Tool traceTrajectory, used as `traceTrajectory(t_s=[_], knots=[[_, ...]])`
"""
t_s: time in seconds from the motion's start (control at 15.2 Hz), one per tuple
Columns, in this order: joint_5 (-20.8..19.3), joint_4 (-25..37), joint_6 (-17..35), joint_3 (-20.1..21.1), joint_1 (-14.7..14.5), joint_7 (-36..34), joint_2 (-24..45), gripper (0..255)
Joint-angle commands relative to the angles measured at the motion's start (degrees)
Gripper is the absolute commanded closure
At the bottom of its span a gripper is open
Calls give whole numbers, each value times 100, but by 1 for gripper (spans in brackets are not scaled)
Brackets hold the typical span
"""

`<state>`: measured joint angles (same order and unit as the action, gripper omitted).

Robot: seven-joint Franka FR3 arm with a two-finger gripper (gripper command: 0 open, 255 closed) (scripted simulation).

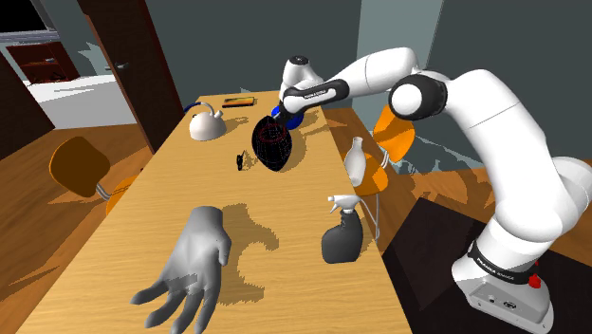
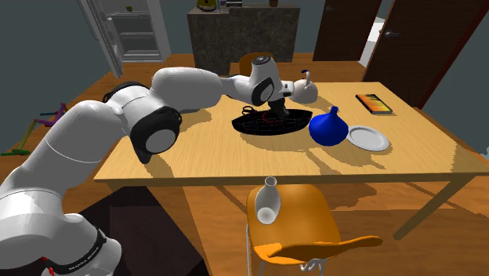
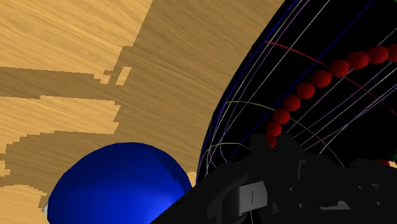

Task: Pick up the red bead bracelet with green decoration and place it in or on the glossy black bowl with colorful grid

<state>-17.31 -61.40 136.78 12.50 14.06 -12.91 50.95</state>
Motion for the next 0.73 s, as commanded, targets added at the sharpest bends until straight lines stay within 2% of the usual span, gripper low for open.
traceTrajectory(t_s=[0.0, 0.46, 0.53, 0.66], knots=[[-23, -64, 122, -20, -11, -36, 57, 255], [-23, -64, 122, -20, -11, -36, 57, 255], [-23, -64, 122, -20, -11, -36, 57, 0], [-23, -64, 122, -20, -11, -36, 57, 0]])
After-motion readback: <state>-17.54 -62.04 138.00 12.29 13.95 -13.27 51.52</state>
